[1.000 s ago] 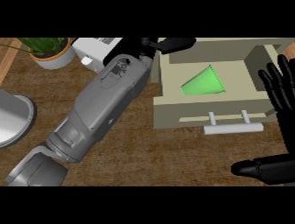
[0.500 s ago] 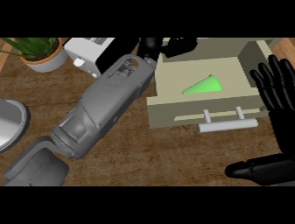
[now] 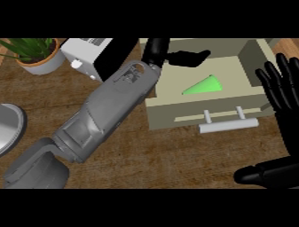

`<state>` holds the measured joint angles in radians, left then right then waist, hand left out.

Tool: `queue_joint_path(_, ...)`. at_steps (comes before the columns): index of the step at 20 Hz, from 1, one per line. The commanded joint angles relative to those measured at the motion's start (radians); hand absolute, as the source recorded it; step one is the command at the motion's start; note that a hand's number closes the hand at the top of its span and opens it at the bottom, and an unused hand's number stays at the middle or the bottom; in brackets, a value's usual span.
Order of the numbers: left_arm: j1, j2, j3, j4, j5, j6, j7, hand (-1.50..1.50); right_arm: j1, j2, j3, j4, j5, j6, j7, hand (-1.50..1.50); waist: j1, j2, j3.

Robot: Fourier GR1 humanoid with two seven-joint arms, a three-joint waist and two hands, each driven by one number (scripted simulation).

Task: Pick up the cup, place it into the drawer and close the drawer

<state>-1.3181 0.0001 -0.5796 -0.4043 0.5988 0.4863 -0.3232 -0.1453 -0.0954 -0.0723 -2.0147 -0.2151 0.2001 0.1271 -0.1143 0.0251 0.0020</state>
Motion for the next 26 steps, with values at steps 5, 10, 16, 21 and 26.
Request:
queue_joint_path(5,0.020,0.000,0.025,-0.085,0.128,-0.033,-0.094,-1.50,-0.017,-0.002,-0.005,-0.003,-0.058,0.008,0.044,-1.50,0.026,-0.007,-0.001)
queue_joint_path(10,-0.003,0.000,0.099,-0.092,0.182,-0.079,-0.174,-1.50,-0.002,-0.021,-0.045,-0.018,-0.116,0.021,0.064,-1.50,0.062,-0.014,-0.002)
queue_joint_path(16,0.094,0.075,0.147,-0.213,0.181,-0.114,-0.117,-1.50,0.061,-0.098,-0.093,-0.029,-0.156,0.128,0.028,1.50,0.114,-0.028,-0.002)
queue_joint_path(21,0.213,0.141,0.164,-0.369,0.200,-0.091,-0.081,-1.50,0.090,-0.154,-0.010,-0.087,0.018,0.171,0.030,1.50,0.142,-0.037,-0.003)
queue_joint_path(26,0.379,0.256,0.158,-0.610,0.193,-0.038,-0.005,-1.50,0.136,-0.163,0.014,-0.081,0.109,0.184,0.011,1.50,0.156,-0.041,-0.002)
